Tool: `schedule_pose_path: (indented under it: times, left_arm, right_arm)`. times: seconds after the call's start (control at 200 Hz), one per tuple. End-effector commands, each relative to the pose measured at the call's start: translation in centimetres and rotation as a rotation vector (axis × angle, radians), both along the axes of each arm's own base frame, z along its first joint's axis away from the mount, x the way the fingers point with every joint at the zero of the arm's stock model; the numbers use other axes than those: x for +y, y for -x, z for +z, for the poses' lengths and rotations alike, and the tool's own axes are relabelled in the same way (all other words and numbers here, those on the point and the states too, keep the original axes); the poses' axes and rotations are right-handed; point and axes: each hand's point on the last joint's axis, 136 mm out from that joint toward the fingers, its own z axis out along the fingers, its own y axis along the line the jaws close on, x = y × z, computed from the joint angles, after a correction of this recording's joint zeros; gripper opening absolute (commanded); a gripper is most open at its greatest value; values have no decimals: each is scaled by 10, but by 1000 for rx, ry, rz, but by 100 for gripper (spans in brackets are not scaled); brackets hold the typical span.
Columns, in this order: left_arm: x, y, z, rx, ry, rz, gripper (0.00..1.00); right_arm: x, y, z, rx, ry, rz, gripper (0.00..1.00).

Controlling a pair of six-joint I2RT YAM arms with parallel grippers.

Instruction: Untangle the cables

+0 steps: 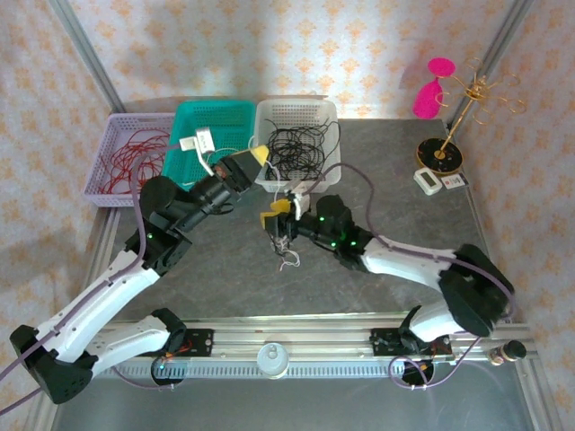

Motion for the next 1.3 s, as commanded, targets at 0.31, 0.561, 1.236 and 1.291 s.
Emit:
schedule_pose_path:
  times: [0.31,0.561,1.236,1.291]
  left_arm:
    - [-4,22,110,-220,-107,-11,0]
    - [-2,17,137,-271,-161,40,0]
    - [64,-19,-132,319,-493,388,0]
    - [63,-15,-143,323,-494,370,0]
  right_arm:
    - [-5,-15,-104,115,57,-138,26]
    - [-21,-16,-142,159,114,-212,23]
    - [-44,-8,-82,207,180,-262,0]
    - [-48,-2,-80,223,170,-257,0]
